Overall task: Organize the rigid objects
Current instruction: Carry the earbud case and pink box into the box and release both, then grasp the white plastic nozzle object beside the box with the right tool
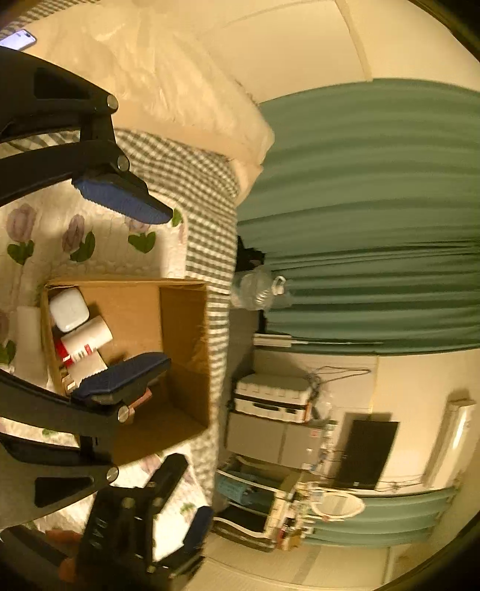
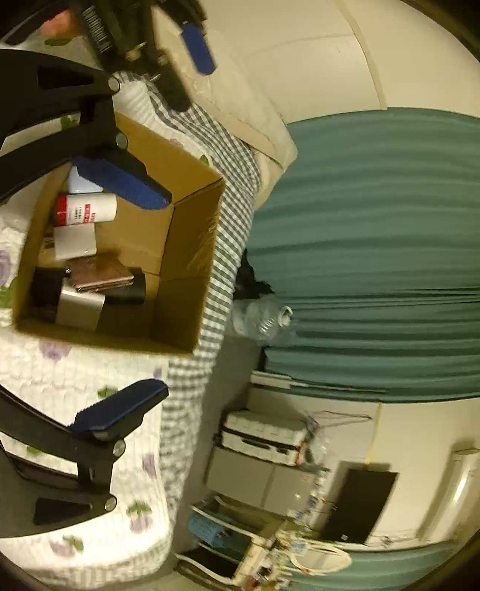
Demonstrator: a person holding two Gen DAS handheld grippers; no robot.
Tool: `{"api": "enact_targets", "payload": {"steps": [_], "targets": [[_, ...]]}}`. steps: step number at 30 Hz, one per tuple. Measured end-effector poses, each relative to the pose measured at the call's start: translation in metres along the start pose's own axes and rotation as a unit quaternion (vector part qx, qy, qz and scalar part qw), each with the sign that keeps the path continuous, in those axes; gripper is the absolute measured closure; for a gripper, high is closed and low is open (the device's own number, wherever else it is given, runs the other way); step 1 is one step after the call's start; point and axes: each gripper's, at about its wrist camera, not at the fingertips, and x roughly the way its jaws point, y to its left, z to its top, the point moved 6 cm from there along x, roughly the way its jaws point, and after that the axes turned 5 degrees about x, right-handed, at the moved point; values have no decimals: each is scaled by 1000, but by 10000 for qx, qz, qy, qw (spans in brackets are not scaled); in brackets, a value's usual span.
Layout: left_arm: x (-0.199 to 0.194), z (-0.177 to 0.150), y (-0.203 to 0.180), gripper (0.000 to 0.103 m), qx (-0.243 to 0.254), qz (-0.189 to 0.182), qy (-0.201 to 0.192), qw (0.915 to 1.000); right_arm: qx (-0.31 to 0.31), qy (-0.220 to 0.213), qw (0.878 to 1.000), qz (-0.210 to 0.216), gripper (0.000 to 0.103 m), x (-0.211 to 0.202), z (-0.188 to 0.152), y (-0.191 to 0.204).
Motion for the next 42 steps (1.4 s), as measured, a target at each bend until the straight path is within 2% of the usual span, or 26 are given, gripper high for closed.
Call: {"api": "enact_targets", "payload": {"steps": [5,10,14,18,23,29,32,35,42], "targets": [[-61,14,8,24,113,186,-389,9990,-151,-261,9993,-232,0,-57,6,7],[-104,13,12,23,217,211,-555,9980,-178,-384,9984,-378,0,-112,6,12],[-122,2,15,23,251,175,-601,9977,-175,-417,9978,-484,0,-147,-1,18],[-120,-20,22,23,194,179,-441,9987,-300,-143,9981,-524,0,-156,-21,28],[-84,-58,30,23,136,283,-45,9995,-473,271,9982,-263,0,-133,-61,51],[-28,-115,41,23,60,430,547,9976,-773,715,9944,72,0,-67,-111,77],[-6,-136,41,22,37,419,786,9960,-727,776,9943,107,0,-36,-132,79],[10,-149,41,23,-47,337,950,9949,-675,971,9928,167,0,-8,-153,79],[29,-167,35,23,92,324,1280,9912,-920,1217,9882,138,0,30,-169,86]]}}
